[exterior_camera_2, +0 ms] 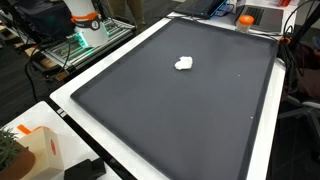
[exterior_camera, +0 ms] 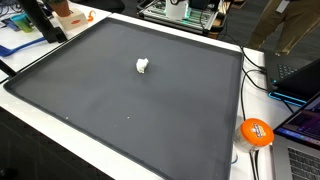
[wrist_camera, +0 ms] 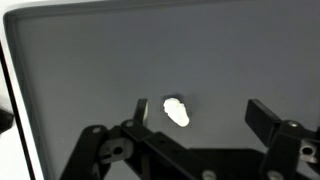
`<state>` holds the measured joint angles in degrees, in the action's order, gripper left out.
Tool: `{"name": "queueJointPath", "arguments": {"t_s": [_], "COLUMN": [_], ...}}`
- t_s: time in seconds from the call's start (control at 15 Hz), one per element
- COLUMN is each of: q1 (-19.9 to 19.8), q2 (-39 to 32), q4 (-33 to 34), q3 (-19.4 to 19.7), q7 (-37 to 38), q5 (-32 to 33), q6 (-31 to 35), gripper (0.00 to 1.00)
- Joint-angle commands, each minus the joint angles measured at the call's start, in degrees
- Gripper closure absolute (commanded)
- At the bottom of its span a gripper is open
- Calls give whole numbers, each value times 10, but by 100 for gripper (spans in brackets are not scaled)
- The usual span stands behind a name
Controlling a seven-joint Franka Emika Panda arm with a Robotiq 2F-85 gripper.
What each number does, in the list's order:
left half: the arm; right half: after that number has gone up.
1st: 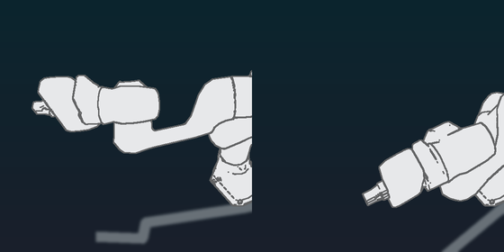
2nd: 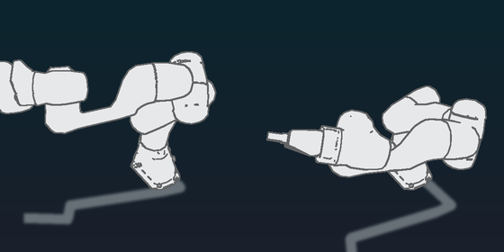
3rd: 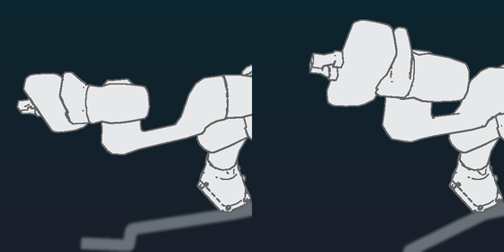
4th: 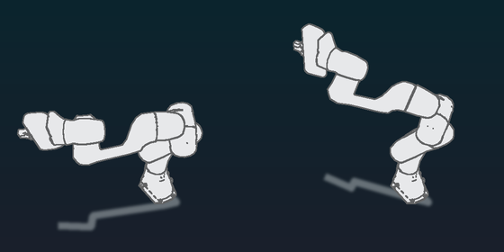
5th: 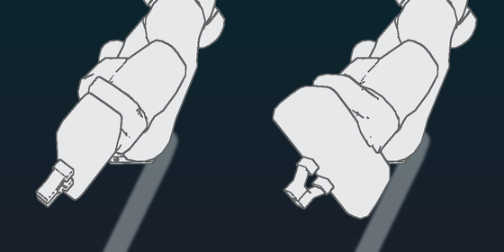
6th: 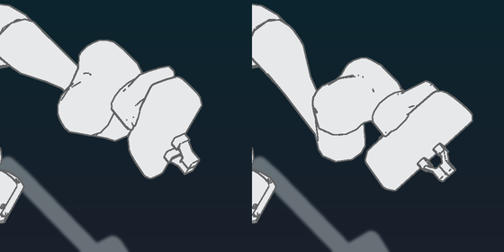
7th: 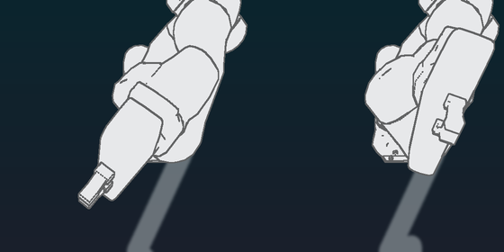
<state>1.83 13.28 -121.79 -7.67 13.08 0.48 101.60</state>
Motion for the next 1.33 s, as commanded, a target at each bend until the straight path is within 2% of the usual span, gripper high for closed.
{"name": "queueJointPath", "arguments": {"t_s": [0.0, 0.4, 0.47, 0.67, 0.87, 1.0, 1.27], "q1": [5, 2, 10, 8, 8, 12, 24], "q2": [-113, -233, -203, -234, -235, -260, -345], "q4": [100, 202, 169, 196, 200, 227, 322], "q3": [-1, 38, 36, 45, 45, 53, 63], "q7": [24, 14, 13, 12, 12, 35, 42], "q5": [21, 11, 11, 11, 10, 46, 124], "q6": [-25, -13, -2, -2, -3, -5, -54], "gripper": [0, 0, 0, 0, 0, 0, 0]}}
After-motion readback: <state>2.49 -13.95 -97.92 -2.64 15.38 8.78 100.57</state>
